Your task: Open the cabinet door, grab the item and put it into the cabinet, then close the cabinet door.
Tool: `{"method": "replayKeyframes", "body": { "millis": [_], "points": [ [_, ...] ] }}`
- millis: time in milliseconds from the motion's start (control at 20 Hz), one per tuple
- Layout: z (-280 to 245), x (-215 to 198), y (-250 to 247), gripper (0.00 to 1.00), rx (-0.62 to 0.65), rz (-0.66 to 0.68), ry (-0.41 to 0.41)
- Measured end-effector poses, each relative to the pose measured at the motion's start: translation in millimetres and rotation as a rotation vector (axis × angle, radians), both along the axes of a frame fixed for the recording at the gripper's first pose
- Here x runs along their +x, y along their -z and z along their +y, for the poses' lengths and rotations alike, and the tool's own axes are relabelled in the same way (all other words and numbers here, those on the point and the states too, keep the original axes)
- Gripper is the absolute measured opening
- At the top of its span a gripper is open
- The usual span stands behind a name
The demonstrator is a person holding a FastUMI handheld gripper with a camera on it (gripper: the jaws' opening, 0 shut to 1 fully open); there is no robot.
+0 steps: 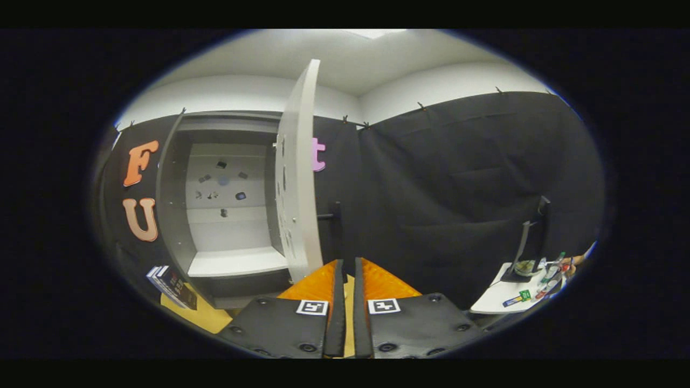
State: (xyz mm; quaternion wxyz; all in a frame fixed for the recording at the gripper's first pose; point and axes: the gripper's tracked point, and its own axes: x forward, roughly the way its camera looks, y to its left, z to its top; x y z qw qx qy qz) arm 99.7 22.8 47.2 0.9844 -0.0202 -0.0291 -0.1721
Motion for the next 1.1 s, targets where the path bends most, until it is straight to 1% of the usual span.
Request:
{"method": "replayKeyframes", "body": {
  "millis": [150, 250, 350, 450, 650, 700, 800, 900, 950, 1100],
  "points": [
    [13.5, 4.4, 0.5, 0.14, -0.038, -0.021, -0.023],
    [36.8, 7.6, 11.7, 0.14, -0.048, -0.003, -0.061],
    [56.4, 13.9, 32.2, 0.14, -0.032, 0.031, -0.104],
    [77.2, 25.6, 64.4, 0.35, -0.004, 0.076, -0.156],
    [119.4, 52.1, 127.7, 0.76, 0.042, 0.172, -0.223],
    [129.3, 57.5, 141.0, 0.81, 0.053, 0.185, -0.236],
    [146.2, 69.4, 167.0, 0.82, 0.077, 0.211, -0.265],
    [157.8, 76.0, 190.5, 0.9, 0.093, 0.236, -0.289],
    [163.5, 79.8, 203.6, 0.95, 0.094, 0.25, -0.295],
    [173.7, 95.5, 246.4, 0.98, 0.09, 0.296, -0.304]
  ]
}}
